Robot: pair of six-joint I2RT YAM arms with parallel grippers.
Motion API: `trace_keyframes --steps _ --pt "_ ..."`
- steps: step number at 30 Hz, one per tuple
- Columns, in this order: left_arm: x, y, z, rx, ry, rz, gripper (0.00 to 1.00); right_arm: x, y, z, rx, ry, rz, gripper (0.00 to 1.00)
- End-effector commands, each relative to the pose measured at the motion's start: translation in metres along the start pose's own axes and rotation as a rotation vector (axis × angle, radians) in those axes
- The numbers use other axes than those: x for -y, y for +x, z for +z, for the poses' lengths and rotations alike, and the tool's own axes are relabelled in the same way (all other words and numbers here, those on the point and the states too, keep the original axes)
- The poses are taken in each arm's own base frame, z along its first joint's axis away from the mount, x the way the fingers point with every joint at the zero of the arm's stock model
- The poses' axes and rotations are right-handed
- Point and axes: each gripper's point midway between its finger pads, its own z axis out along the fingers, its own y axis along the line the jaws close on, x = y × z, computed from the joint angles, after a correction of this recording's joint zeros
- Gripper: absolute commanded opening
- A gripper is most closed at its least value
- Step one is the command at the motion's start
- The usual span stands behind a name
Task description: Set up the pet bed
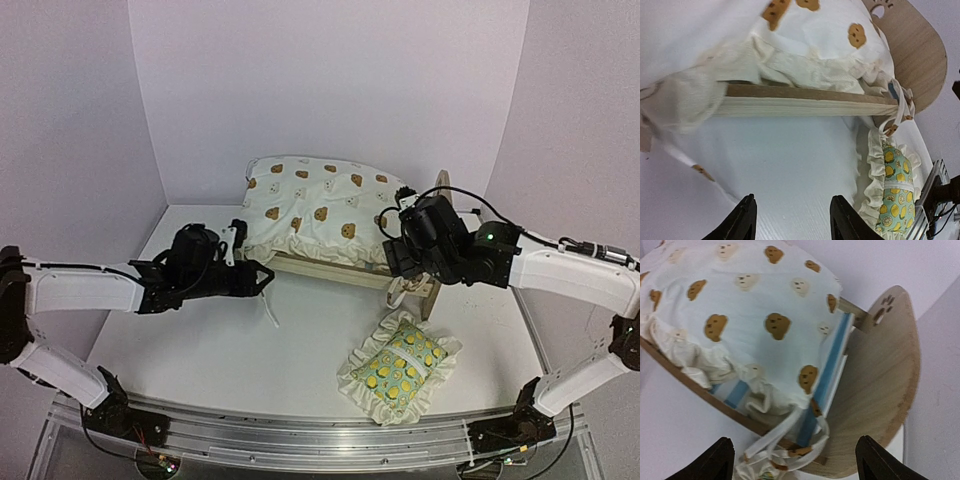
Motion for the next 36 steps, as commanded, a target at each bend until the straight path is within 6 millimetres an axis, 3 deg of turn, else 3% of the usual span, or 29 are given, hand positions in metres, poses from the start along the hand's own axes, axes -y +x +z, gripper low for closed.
trace_keyframes --steps 1,5,8,13,16,19,22,29,36 --pt "0.043 -0.01 0.027 -0.001 0.046 0.106 0.52 0.055 -0.006 -0.009 0.007 0.216 -0.021 0.85" --pt "0.055 -0.007 0.048 -0.027 0.054 0.125 0.52 0.076 -0.021 -0.008 0.013 0.255 0.004 0.84" --pt "0.061 -0.007 0.058 -0.036 0.066 0.132 0.52 0.1 -0.027 0.009 -0.021 0.26 0.075 0.82" --pt "0.084 -0.019 0.072 -0.039 0.094 0.206 0.53 0.096 -0.022 0.05 -0.119 0.178 0.143 0.8" --pt "0.091 -0.022 0.085 -0.053 0.077 0.249 0.52 0.101 -0.014 0.067 -0.165 0.215 0.137 0.79" --pt "0.091 -0.022 0.09 -0.049 0.081 0.25 0.52 0.103 -0.001 0.081 -0.209 0.217 0.163 0.7" --pt "0.088 -0.015 0.094 -0.057 0.079 0.25 0.51 0.094 0.008 0.088 -0.241 0.159 0.197 0.52" --pt "0.088 -0.015 0.094 -0.055 0.077 0.258 0.51 0.055 0.014 0.085 -0.283 -0.056 0.238 0.22" --pt "0.091 -0.024 0.08 -0.032 0.088 0.261 0.49 0.013 0.007 0.083 -0.279 -0.164 0.143 0.08"
